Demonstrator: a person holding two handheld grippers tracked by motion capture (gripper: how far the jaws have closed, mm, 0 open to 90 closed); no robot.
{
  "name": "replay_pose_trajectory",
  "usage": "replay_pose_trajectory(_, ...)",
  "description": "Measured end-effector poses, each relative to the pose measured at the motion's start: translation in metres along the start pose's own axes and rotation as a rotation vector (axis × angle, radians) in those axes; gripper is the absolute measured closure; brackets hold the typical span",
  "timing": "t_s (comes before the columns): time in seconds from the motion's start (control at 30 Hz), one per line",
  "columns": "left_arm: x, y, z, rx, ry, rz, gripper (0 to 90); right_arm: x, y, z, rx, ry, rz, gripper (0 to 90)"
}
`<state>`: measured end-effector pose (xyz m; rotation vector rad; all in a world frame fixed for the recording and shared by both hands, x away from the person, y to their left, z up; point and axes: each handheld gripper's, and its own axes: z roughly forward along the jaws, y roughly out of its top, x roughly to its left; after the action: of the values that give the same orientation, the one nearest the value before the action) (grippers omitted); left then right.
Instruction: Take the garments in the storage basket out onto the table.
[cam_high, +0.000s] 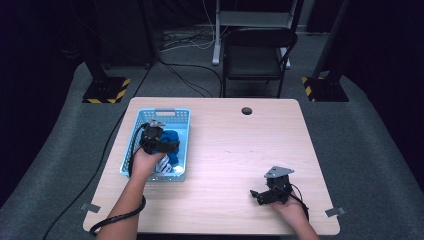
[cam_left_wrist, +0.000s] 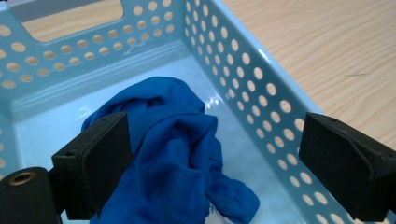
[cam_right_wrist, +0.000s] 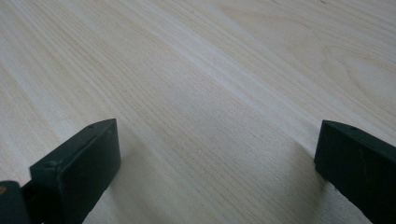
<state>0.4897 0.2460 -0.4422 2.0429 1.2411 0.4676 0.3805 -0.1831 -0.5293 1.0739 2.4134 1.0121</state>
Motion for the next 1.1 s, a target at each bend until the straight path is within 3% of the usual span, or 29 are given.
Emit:
replay_pose_trajectory(0.27,0.005,0.000,0.007,0.041,0.021,-0.015,9.4,0.000,0.000,0.000,0.000,0.000,0.000,0.0)
replay_pose_trajectory(1.1,0.008,-0.001,0.023,0.118,0.034,-0.057,13.5,0.000,0.000,0.000,0.000,0.000,0.001,0.0)
